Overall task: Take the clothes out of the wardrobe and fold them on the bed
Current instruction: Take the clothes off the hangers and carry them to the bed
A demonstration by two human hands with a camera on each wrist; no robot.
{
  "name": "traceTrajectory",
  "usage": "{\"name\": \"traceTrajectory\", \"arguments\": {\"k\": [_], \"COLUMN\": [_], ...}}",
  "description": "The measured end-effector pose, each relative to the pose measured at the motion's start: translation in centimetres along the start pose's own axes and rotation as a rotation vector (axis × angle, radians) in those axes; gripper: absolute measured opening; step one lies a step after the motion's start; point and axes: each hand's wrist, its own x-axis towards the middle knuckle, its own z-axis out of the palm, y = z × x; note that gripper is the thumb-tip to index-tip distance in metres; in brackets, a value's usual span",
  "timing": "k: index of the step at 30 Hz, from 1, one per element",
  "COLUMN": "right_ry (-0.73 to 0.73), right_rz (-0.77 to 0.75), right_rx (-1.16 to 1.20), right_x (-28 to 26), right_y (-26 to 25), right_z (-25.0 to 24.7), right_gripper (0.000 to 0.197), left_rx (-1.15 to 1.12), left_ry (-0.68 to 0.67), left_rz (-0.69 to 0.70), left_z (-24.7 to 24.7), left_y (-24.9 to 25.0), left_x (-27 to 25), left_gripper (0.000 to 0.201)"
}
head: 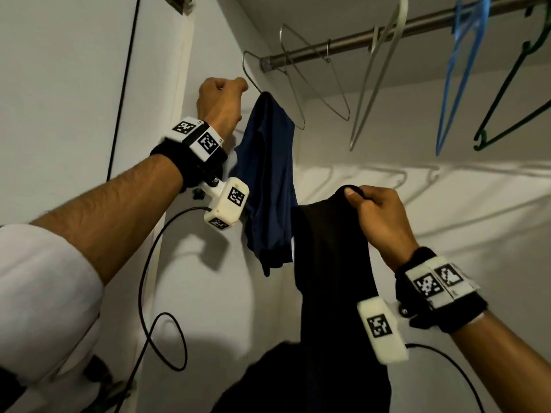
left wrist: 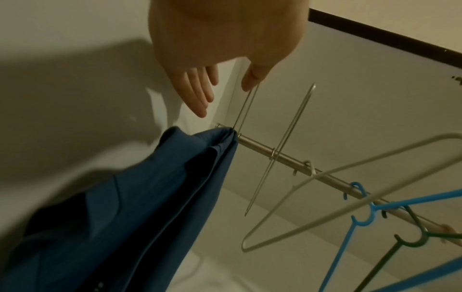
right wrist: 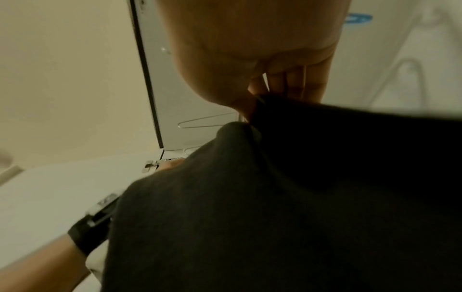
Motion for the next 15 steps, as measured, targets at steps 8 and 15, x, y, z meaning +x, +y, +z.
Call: {"name": "traceTrajectory", "arguments": {"k": [8, 15], "right_ry": [-0.063, -0.028], "right_rz": [0.218, 0.242], "right_rx": [0.302, 0.335], "right_x": [4.8, 10.0], "right_y": [-3.3, -7.1], "right_z": [3.9, 7.6], "right_gripper": [0.022, 0.022], "left_rx": [-0.038, -0.043], "left_ry": [-0.288, -0.296], "left_rz": [0.095, 0.091], "left_z": [1.6, 2.2], "left_y": [1.3, 1.1], "left_x": [1.3, 2.3], "left_gripper": [0.021, 0.036]}}
